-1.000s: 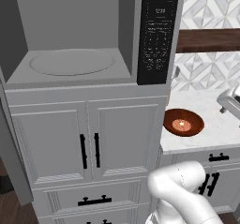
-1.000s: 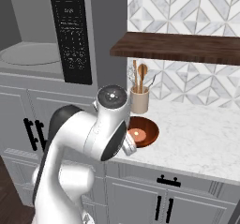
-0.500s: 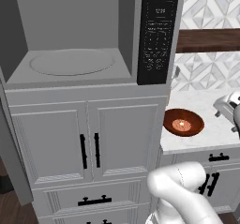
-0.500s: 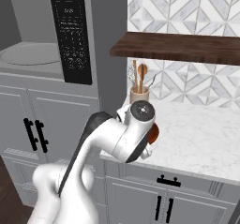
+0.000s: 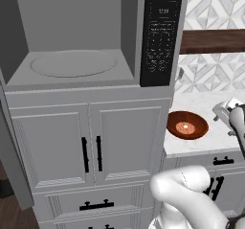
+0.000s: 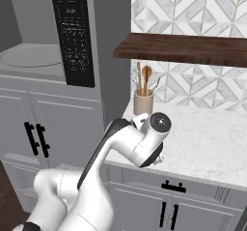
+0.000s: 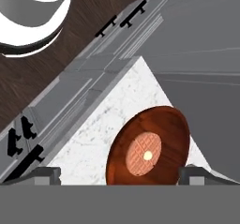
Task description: Open the microwave, place the bowl with waffle inside the microwave, then close the microwave door and turn it on.
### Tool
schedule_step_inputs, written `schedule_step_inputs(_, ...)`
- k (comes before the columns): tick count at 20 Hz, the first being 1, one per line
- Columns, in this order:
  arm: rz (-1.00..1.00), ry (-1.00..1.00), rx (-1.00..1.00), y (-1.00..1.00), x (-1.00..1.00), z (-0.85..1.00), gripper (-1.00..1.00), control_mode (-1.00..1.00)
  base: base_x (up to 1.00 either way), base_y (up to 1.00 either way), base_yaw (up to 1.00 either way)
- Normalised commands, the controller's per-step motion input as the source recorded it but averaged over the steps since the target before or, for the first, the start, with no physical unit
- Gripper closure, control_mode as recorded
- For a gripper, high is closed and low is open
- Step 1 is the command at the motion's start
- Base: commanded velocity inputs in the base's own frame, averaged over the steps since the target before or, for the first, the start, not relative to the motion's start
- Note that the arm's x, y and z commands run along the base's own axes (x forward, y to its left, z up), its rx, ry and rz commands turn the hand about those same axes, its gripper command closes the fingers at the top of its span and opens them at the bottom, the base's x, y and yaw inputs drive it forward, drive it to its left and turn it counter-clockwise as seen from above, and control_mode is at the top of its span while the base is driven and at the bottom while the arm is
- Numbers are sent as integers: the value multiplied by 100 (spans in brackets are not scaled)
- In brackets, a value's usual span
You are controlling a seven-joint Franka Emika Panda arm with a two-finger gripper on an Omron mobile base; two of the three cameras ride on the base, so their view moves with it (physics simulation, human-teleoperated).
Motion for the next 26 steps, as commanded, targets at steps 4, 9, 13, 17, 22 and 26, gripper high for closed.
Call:
schedule_step_inputs(4,0,2,0,-10,43,-47,-100,-100,0,0,0)
schedule_step_inputs(9,0,2,0,-7,43,-43,-100,-100,0,0,0)
schedule_step_inputs(13,1,1,0,-10,44,-40,-100,-100,0,0,0)
schedule_step_inputs(17,2,0,1,-16,48,-34,-100,-100,0,0,0)
schedule_step_inputs(22,3,0,1,-10,45,-35,-100,-100,0,0,0)
schedule_step_inputs(26,5,0,0,0,38,-32,-100,-100,0,0,0)
